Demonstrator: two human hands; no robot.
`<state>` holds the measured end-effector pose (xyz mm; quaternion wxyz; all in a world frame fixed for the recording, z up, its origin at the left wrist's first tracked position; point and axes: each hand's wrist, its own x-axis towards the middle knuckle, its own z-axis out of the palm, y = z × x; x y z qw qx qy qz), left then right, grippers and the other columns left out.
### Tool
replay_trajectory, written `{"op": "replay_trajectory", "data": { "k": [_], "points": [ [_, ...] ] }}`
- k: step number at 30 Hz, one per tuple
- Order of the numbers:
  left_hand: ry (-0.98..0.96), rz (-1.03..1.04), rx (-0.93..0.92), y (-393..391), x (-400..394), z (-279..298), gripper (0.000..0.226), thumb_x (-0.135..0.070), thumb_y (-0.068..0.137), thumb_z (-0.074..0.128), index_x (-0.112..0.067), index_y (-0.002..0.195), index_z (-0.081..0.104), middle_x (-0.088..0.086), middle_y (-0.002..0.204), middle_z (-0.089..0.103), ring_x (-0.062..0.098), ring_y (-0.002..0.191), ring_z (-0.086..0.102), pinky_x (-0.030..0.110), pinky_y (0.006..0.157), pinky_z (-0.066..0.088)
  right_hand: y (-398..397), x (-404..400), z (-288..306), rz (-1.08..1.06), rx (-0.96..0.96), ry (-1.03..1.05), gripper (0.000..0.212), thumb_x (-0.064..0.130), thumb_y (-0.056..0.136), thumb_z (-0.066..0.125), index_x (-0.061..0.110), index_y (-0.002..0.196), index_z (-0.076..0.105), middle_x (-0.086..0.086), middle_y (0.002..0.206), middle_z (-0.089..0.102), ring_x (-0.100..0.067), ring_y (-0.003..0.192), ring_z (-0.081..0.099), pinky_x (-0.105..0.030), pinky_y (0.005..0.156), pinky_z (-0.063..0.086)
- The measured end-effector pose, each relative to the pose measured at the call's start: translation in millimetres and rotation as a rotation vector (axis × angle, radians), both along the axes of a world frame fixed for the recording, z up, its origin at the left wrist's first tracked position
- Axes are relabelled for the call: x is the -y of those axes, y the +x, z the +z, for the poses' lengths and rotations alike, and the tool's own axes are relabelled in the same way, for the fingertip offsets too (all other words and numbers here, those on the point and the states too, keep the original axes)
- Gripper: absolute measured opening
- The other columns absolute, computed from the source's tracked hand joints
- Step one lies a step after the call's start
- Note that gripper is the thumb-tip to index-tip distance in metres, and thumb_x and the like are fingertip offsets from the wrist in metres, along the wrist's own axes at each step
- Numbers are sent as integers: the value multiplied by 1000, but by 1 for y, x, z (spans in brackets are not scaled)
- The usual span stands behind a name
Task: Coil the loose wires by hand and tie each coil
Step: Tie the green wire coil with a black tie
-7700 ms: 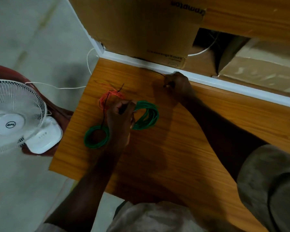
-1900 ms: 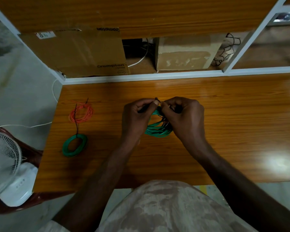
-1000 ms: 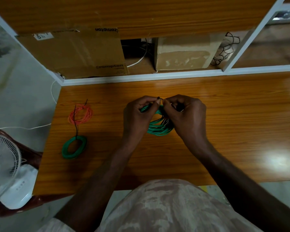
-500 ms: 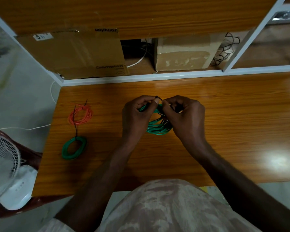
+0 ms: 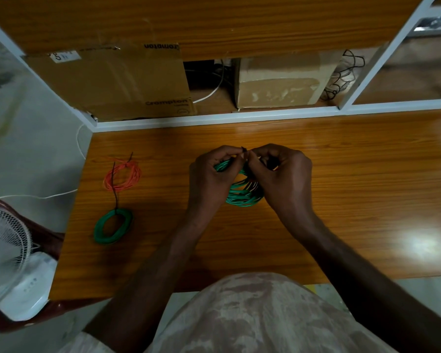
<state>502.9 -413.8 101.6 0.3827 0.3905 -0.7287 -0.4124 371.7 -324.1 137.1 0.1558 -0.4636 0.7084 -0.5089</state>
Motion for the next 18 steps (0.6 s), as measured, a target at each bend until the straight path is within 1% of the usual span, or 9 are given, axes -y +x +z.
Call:
{"op": "replay_trajectory", "data": {
  "k": [4, 6, 8, 9, 10, 13, 15, 16, 18],
  "points": [
    [-9, -33, 17, -1, -2, 1, 12, -19, 100, 74, -18, 108, 82, -11, 99, 80, -2, 94, 74, 17, 76, 54, -2, 3, 2, -23, 30, 44, 11, 22, 101, 72, 19, 97, 83, 7, 78, 77, -4, 74, 73, -33, 62, 57],
    [-9, -61, 25, 1, -1, 2, 10, -18, 99, 74, -18, 106, 82, -12, 97, 80, -2, 92, 74, 18, 75, 54, -5, 7, 5, -19, 179, 113, 11, 19, 100, 72, 19, 97, 83, 2, 75, 78, -9, 71, 76, -37, 64, 63],
    [-1, -97, 52, 4, 1, 1, 8, -17, 98, 75, -20, 103, 81, -13, 95, 79, -3, 90, 73, 19, 74, 55, -12, 11, 9, 40, 399, 229, 14, 16, 101, 70, 15, 101, 83, 5, 76, 78, -8, 72, 77, -43, 71, 68],
    [6, -115, 63, 6, 2, -1, 7, -18, 98, 76, -21, 101, 81, -12, 94, 79, -2, 89, 73, 20, 73, 55, -17, 13, 11, 79, 480, 284, 15, 14, 102, 69, 12, 103, 83, 9, 76, 77, -4, 72, 75, -42, 74, 67],
    [15, -129, 74, 9, 4, -3, 6, -19, 97, 77, -22, 100, 81, -12, 94, 79, -1, 89, 73, 21, 72, 55, -22, 14, 12, 118, 509, 324, 14, 13, 102, 70, 11, 105, 83, 11, 76, 76, 1, 71, 71, -37, 74, 64],
    [49, -177, 89, 15, 6, -10, 8, -21, 96, 79, -20, 104, 83, -11, 98, 80, 0, 93, 74, 19, 76, 54, -35, 17, 12, 193, 494, 397, 10, 19, 97, 78, 15, 105, 84, 1, 100, 81, 4, 81, 70, -26, 71, 52],
    [72, -203, 71, 17, 5, -12, 12, -18, 96, 79, -16, 108, 83, -8, 102, 81, 2, 97, 74, 18, 79, 54, -36, 19, 11, 195, 578, 395, 7, 16, 97, 77, 17, 100, 83, 1, 105, 81, 1, 87, 71, -31, 76, 48],
    [78, -222, 69, 17, 5, -12, 13, -18, 97, 78, -15, 108, 83, -8, 103, 80, 3, 98, 74, 18, 80, 53, -37, 20, 10, 183, 634, 356, 9, 12, 99, 74, 17, 98, 81, 2, 103, 80, -3, 88, 71, -33, 78, 47],
    [85, -269, 64, 18, 2, -13, 12, -16, 99, 75, -16, 109, 82, -9, 101, 80, 3, 98, 74, 17, 81, 53, -42, 25, 11, 153, 711, 237, 13, 7, 103, 66, 13, 98, 76, -2, 100, 77, -9, 87, 67, -32, 76, 49]
  ]
}}
